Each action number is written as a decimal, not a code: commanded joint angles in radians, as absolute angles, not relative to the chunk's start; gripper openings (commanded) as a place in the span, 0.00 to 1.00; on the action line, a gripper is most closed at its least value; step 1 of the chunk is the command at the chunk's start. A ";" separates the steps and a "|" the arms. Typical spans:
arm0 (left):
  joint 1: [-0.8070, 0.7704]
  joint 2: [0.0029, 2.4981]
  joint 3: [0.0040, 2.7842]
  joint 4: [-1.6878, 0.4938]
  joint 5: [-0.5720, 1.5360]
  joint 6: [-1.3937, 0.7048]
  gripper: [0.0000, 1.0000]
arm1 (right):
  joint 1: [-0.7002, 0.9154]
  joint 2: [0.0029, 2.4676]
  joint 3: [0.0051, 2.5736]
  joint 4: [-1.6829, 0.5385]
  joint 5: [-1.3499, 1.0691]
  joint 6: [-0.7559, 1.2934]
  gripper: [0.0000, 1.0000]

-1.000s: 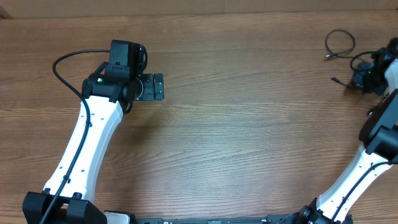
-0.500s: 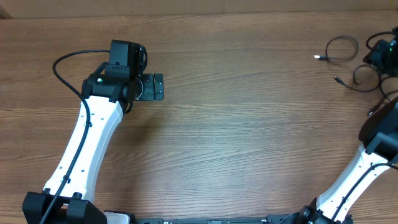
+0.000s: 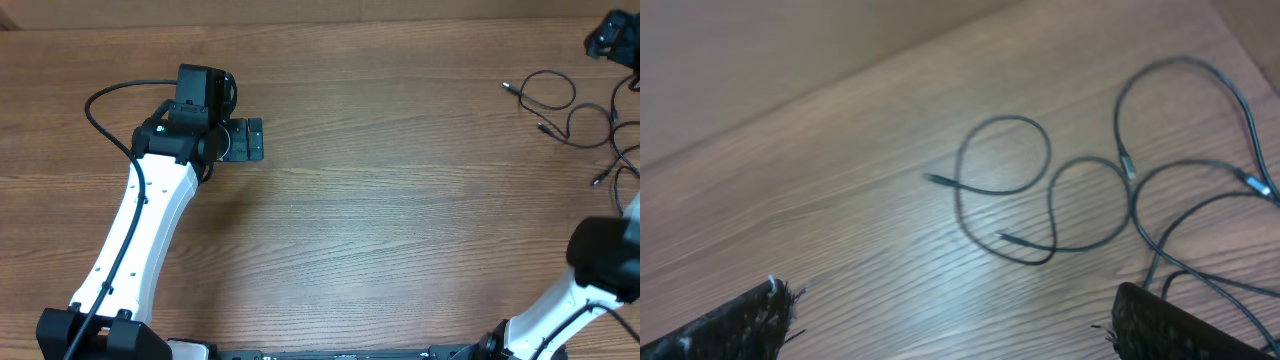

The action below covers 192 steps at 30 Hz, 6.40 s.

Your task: Untangle cables

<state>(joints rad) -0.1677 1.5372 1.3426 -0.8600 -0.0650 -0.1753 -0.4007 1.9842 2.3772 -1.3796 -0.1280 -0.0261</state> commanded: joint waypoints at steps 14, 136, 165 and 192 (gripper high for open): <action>-0.163 1.524 1.351 -0.857 -0.078 -0.154 1.00 | -0.224 1.885 2.396 -1.664 -0.373 -0.022 1.00; -0.057 0.413 0.197 0.703 -0.190 -0.239 1.00 | 0.006 1.893 2.395 -1.621 -0.447 0.056 1.00; -0.032 0.126 0.004 0.207 -0.205 -0.230 1.00 | 0.005 1.893 2.395 -1.621 -0.447 0.056 1.00; 0.022 0.004 0.005 -0.078 0.007 -0.097 1.00 | 0.006 1.893 2.395 -1.621 -0.447 0.056 1.00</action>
